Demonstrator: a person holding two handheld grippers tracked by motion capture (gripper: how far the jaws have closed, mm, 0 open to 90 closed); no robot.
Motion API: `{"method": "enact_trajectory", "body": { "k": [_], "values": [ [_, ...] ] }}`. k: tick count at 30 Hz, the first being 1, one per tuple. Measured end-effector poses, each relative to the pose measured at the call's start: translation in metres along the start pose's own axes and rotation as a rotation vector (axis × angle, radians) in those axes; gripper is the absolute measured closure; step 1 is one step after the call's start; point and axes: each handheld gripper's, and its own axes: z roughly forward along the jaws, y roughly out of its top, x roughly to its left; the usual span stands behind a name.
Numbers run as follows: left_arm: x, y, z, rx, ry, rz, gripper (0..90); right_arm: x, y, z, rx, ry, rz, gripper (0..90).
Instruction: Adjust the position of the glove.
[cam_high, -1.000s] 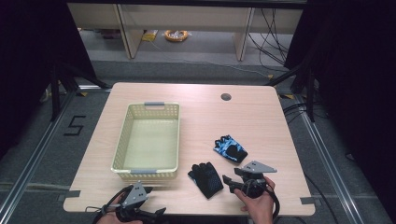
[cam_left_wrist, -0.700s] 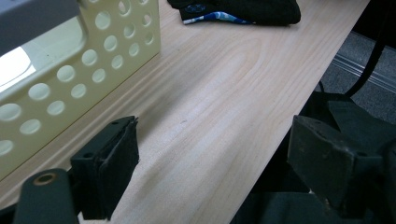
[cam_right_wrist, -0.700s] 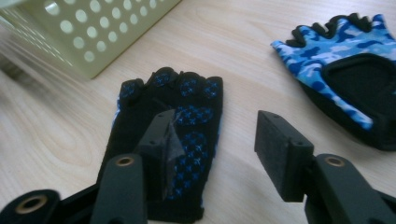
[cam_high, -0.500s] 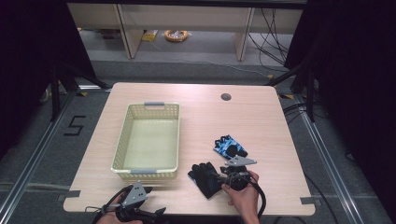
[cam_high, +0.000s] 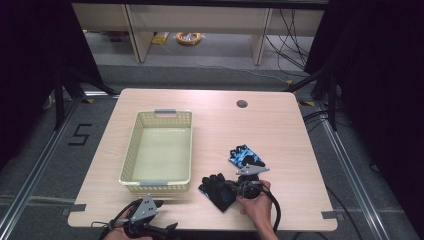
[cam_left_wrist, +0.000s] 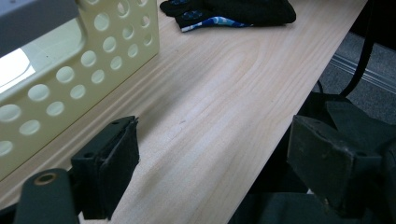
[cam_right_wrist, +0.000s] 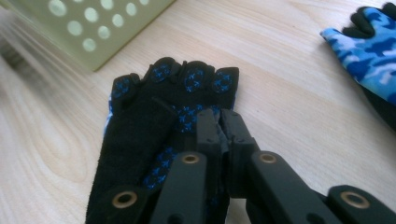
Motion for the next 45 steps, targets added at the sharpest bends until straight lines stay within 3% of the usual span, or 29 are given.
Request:
{"method": "enact_trajectory", "body": {
  "k": [4, 6, 7, 9, 10, 12, 13, 14, 15, 19, 20, 21, 22, 24, 26, 27, 30, 33, 37, 38, 42, 45],
  "values": [
    [0.000, 0.001, -0.001, 0.011, -0.024, -0.039, 16.3, 0.003, 0.006, -0.006, -0.010, 0.027, -0.046, 89.1],
    [0.003, 0.001, -0.003, 0.029, -0.012, 0.006, 16.3, 0.008, 0.011, -0.012, -0.023, 0.060, -0.071, 89.3],
    [0.000, 0.001, -0.002, 0.017, -0.024, -0.034, 16.3, 0.009, 0.014, -0.016, -0.044, 0.071, -0.115, 89.4],
    [0.001, 0.001, -0.003, 0.022, -0.013, -0.015, 16.3, 0.017, 0.021, -0.026, -0.045, 0.096, -0.173, 89.4],
    [0.000, 0.000, -0.002, -0.004, -0.008, -0.014, 16.3, 0.019, 0.022, -0.029, -0.043, 0.097, -0.198, 89.4],
    [-0.001, 0.000, -0.001, -0.018, -0.007, -0.047, 16.3, 0.024, 0.024, -0.036, -0.050, 0.121, -0.230, 89.4],
    [0.000, 0.000, -0.002, -0.006, -0.006, -0.030, 16.3, 0.025, 0.025, -0.039, -0.049, 0.151, -0.259, 89.4],
    [-0.001, -0.001, 0.000, -0.023, -0.009, -0.056, 16.3, 0.026, 0.026, -0.043, -0.044, 0.157, -0.279, 89.4],
    [-0.001, 0.000, -0.001, -0.005, -0.018, -0.051, 16.3, 0.027, 0.027, -0.047, -0.028, 0.178, -0.312, 89.4],
    [-0.001, 0.000, -0.001, -0.005, -0.015, -0.046, 16.3, 0.021, 0.028, -0.054, -0.002, 0.219, -0.355, 89.4],
    [0.001, 0.000, -0.001, -0.017, -0.007, -0.021, 16.3, 0.020, 0.028, -0.057, 0.002, 0.218, -0.353, 89.4],
    [0.003, 0.001, -0.003, 0.021, -0.006, 0.006, 16.3, 0.017, 0.028, -0.059, 0.004, 0.233, -0.374, 89.4],
    [0.004, 0.001, -0.003, 0.029, -0.007, 0.008, 16.3, 0.016, 0.028, -0.060, 0.009, 0.240, -0.378, 89.4],
    [0.002, 0.000, -0.002, 0.018, -0.014, -0.033, 16.3, 0.013, 0.028, -0.059, 0.010, 0.263, -0.400, 89.3],
    [0.002, 0.000, -0.002, 0.015, 0.004, 0.003, 16.3, 0.009, 0.029, -0.056, 0.030, 0.303, -0.429, 89.4],
    [0.000, 0.000, 0.000, -0.009, 0.002, -0.026, 16.3, 0.007, 0.029, -0.054, 0.049, 0.310, -0.436, 89.3],
    [0.000, 0.000, 0.000, -0.007, -0.002, -0.024, 16.3, -0.004, 0.034, -0.037, 0.100, 0.351, -0.469, 89.3],
    [0.002, 0.000, 0.000, 0.004, -0.002, -0.006, 16.3, -0.011, 0.035, -0.026, 0.124, 0.345, -0.471, 89.1],
    [-0.001, -0.001, 0.001, -0.013, -0.007, -0.049, 16.3, -0.022, 0.035, -0.008, 0.183, 0.336, -0.492, 87.5],
    [0.002, 0.000, -0.001, 0.020, -0.004, 0.004, 16.3, -0.023, 0.035, -0.006, 0.189, 0.329, -0.491, 86.6],
    [0.001, 0.000, -0.001, 0.012, 0.002, -0.009, 16.3, -0.024, 0.033, -0.004, 0.214, 0.294, -0.479, 75.5],
    [0.000, 0.000, -0.001, 0.012, 0.001, -0.021, 16.3, -0.025, 0.035, -0.011, 0.181, 0.269, -0.471, 67.3]
  ]
}}
